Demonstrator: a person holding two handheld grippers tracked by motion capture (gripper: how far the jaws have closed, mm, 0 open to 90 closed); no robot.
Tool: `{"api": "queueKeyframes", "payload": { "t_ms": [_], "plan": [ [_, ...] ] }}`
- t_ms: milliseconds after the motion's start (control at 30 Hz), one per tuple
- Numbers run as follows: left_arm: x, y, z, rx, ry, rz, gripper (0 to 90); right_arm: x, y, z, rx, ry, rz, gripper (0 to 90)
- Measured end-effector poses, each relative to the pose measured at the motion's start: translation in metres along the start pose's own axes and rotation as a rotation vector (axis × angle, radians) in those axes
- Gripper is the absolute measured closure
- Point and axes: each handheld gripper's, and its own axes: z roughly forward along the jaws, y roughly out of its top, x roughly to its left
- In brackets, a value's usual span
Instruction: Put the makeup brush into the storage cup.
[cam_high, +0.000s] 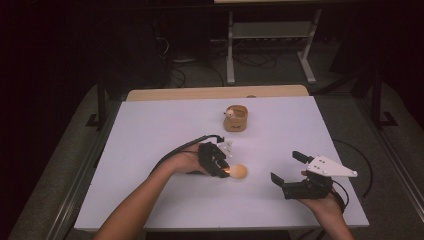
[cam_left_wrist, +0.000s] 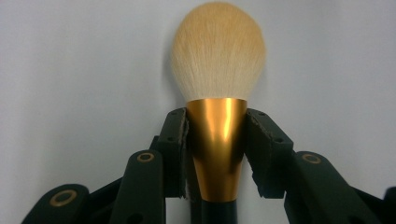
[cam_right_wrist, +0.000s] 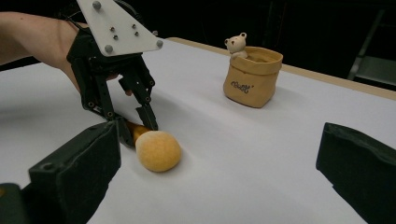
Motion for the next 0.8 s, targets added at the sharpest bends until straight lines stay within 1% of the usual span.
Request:
{"api": "queueKeyframes", "payload": {
  "t_ms": [233, 267, 333, 800],
  "plan": [
    [-0.0001, 0.0002, 0.0001, -0.002, 0.0, -0.004, 61.4, 0.0002, 0.0, -0.0003, 0.003, 0.001, 0.006, 0.0],
    [0.0002, 0.0001, 0.0, -0.003, -0.002, -0.004, 61.5, -0.0005, 0.0, 0.0002, -0.002, -0.001, -0.006, 0.0],
    [0.0006, -0.0001, -0.0002, -0.005, -0.005, -0.01, 61.6, -0.0004, -0.0001, 0.0008, -0.002, -0.001, -0.008, 0.0],
    [0.0012, 0.0, -0.0026, -0.006, -0.001, -0.016, 61.8, -0.0007, -0.0002, 0.0006, 0.0, -0.002, -0.005, 0.0]
  ]
}}
